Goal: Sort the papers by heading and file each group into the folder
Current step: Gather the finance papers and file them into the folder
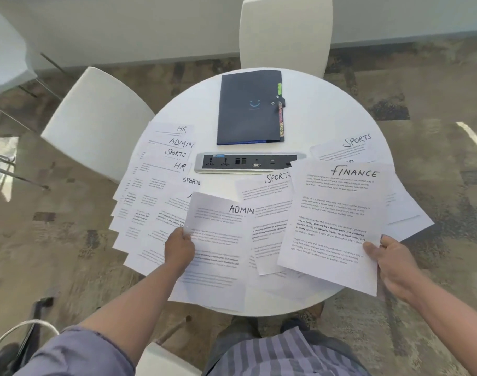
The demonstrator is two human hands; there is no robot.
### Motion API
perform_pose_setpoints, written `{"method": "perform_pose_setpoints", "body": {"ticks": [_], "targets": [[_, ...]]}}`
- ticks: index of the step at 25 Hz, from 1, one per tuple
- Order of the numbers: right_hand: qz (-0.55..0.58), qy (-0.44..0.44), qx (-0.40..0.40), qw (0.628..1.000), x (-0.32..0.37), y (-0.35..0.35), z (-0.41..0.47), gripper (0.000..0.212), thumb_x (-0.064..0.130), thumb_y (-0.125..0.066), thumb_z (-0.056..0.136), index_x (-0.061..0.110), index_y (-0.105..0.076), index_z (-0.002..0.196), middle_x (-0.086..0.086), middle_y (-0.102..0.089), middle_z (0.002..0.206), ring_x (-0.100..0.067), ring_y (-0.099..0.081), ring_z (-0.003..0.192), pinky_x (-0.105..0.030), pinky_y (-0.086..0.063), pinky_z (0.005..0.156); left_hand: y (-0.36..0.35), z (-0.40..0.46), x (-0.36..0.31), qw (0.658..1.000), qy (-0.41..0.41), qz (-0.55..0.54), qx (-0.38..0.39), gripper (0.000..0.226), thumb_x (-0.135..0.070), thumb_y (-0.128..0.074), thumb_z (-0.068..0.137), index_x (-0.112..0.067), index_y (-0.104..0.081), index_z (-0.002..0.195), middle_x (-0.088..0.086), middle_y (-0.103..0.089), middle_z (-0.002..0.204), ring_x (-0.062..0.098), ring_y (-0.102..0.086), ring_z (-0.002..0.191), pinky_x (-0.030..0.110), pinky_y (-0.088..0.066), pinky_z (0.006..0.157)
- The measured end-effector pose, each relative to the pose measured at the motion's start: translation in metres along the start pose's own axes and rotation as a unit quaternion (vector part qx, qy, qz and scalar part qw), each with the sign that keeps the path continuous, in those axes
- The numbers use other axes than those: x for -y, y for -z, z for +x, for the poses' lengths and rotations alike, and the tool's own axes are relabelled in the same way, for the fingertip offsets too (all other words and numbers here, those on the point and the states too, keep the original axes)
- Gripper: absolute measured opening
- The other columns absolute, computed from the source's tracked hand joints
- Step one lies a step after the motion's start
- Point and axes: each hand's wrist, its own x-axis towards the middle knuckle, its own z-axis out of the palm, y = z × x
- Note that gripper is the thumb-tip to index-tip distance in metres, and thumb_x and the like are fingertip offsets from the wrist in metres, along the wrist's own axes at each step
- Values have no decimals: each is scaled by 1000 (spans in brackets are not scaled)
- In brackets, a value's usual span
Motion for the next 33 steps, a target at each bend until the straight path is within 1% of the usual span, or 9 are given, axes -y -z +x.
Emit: {"method": "perform_pose_setpoints", "body": {"ticks": [2,6,10,15,20,22,26,30,33], "targets": [[-2,-4,-4,1000,-5,-13,-2,21,1,-54,103,16,-68,105,-4,-73,111,-27,-69,101,-48,-52,96,17,13,13,998,7,56,0,19,-6,-42,100,-17,-56,106,5,-60,105,26,-57,92,36,-46,75],[-1,-14,-9,1000,-13,-40,-6,20,2,-54,103,17,-66,105,-4,-73,112,-27,-69,100,-52,-51,99,39,36,26,985,36,166,3,21,-3,-45,93,-18,-54,103,3,-61,99,29,-59,92,46,-50,91],[-1,-16,-17,1000,-19,-59,-11,20,3,-54,104,18,-67,107,-3,-73,112,-29,-68,103,-54,-51,101,46,54,37,985,35,165,15,19,-6,-44,94,-19,-53,106,4,-63,98,31,-59,93,49,-47,95],[-4,-16,-37,999,-23,-66,-15,21,4,-56,103,20,-69,107,-3,-74,114,-32,-68,108,-56,-52,101,50,69,46,989,41,140,19,28,-9,-43,94,-21,-50,119,5,-65,105,33,-59,96,48,-42,100],[-2,-9,-46,999,-20,-61,-18,20,2,-55,103,16,-68,111,-8,-73,118,-32,-68,108,-54,-52,99,58,77,46,987,18,158,3,39,-9,-44,98,-19,-45,135,10,-65,118,34,-57,105,43,-34,95],[0,-8,-46,999,-20,-56,-18,21,2,-54,103,14,-67,115,-10,-72,122,-34,-67,112,-54,-51,102,63,83,49,985,14,174,-9,41,-10,-46,97,-19,-44,137,10,-65,117,35,-58,109,45,-33,96],[5,-7,-52,999,-19,-47,-21,19,1,-53,103,14,-66,108,-9,-71,119,-33,-67,110,-55,-50,104,66,93,51,979,12,201,-17,43,-8,-50,94,-18,-41,135,10,-63,114,36,-59,108,47,-37,95],[8,-6,-51,999,-23,-35,-21,20,2,-53,103,14,-66,112,-8,-72,119,-30,-68,108,-50,-53,95,63,83,42,965,36,252,-58,65,-7,-62,86,-14,-36,145,14,-47,141,39,-47,127,54,-41,102],[18,-8,-43,999,-25,-23,-22,20,2,-52,104,14,-67,112,-6,-72,116,-26,-69,103,-40,-55,81,38,60,25,966,-25,246,-71,66,-13,-59,93,-14,-33,153,13,-34,156,37,-37,138,54,-40,108]]}}
